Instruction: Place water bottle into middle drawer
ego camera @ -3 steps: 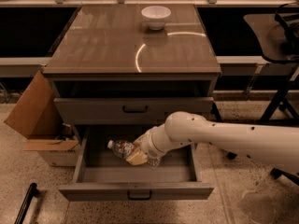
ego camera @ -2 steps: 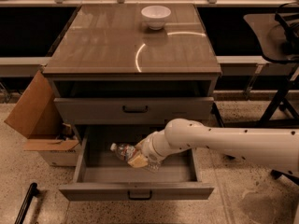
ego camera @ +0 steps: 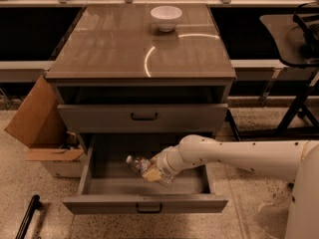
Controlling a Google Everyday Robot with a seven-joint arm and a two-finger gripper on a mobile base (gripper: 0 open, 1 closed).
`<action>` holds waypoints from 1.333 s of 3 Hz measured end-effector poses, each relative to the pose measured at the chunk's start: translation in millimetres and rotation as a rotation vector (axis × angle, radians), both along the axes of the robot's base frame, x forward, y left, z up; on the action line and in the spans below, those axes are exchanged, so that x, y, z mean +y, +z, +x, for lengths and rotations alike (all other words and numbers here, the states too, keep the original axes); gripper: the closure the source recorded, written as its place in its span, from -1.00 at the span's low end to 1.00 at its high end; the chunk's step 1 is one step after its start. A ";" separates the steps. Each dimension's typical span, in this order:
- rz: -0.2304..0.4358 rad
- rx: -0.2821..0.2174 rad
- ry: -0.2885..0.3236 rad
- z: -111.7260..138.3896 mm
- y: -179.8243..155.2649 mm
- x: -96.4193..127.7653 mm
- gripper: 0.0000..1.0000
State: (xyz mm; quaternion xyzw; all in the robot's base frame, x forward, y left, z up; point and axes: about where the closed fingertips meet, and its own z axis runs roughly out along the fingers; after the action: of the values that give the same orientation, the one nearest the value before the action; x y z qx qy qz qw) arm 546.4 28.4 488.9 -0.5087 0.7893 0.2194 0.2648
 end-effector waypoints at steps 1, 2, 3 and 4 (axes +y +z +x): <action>-0.002 0.004 -0.027 10.4 -16.4 -8.1 0.16; -0.004 0.002 -0.040 18.5 -25.6 -12.9 -0.31; 0.011 -0.003 -0.063 25.4 -26.9 -22.6 -0.93; 0.065 -0.016 -0.079 27.7 -19.2 -32.1 -1.00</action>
Offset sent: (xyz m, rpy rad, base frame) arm 0.0312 -0.0222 -0.0347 -0.0076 -0.0069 -0.0616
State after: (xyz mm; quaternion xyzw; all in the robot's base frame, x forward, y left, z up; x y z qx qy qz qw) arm 574.0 -3.7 469.7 -0.4701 0.7990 0.2301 0.2961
